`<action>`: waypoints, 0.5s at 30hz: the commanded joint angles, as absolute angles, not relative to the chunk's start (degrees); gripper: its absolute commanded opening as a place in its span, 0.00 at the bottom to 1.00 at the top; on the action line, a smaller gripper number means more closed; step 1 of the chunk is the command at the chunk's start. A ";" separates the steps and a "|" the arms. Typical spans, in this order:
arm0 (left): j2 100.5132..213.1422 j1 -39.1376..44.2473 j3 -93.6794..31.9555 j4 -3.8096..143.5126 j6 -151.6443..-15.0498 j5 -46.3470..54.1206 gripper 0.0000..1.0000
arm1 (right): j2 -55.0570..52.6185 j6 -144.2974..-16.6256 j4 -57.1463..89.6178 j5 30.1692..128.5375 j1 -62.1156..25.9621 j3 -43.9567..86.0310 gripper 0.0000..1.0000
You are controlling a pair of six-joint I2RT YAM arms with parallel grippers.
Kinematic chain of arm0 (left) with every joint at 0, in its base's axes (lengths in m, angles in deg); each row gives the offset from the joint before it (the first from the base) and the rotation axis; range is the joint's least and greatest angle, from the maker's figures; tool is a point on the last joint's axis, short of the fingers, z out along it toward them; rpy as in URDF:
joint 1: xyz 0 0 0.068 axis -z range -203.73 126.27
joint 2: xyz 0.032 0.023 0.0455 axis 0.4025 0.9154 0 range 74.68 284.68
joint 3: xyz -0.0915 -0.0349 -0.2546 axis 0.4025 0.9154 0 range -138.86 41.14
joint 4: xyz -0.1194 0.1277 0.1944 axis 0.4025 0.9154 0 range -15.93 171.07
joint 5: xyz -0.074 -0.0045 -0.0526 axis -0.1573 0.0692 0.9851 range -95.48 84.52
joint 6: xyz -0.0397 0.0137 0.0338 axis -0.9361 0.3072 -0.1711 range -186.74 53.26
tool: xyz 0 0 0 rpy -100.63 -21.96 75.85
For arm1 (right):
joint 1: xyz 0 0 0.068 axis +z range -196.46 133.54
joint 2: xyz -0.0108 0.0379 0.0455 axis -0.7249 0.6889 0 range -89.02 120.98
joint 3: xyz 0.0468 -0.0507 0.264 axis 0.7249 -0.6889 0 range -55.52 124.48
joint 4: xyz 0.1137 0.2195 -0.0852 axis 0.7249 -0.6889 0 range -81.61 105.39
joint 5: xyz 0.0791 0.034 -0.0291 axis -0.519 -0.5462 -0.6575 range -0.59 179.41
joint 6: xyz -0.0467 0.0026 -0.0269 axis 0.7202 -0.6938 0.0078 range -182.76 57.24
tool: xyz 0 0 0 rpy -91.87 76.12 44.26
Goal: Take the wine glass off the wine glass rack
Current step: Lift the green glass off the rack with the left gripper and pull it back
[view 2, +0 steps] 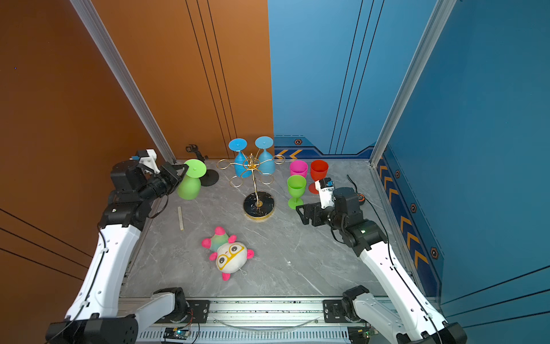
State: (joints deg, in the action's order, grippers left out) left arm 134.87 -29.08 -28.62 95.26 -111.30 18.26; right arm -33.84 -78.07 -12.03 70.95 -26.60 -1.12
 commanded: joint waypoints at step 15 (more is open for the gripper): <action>121.53 -15.77 -24.90 114.69 -86.54 22.38 0.00 | -24.63 -82.83 -18.28 72.14 -26.83 4.17 0.94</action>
State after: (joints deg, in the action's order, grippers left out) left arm 122.04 -18.85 -25.97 112.31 -91.89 19.53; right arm -25.32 -81.02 -15.79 71.36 -26.60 2.35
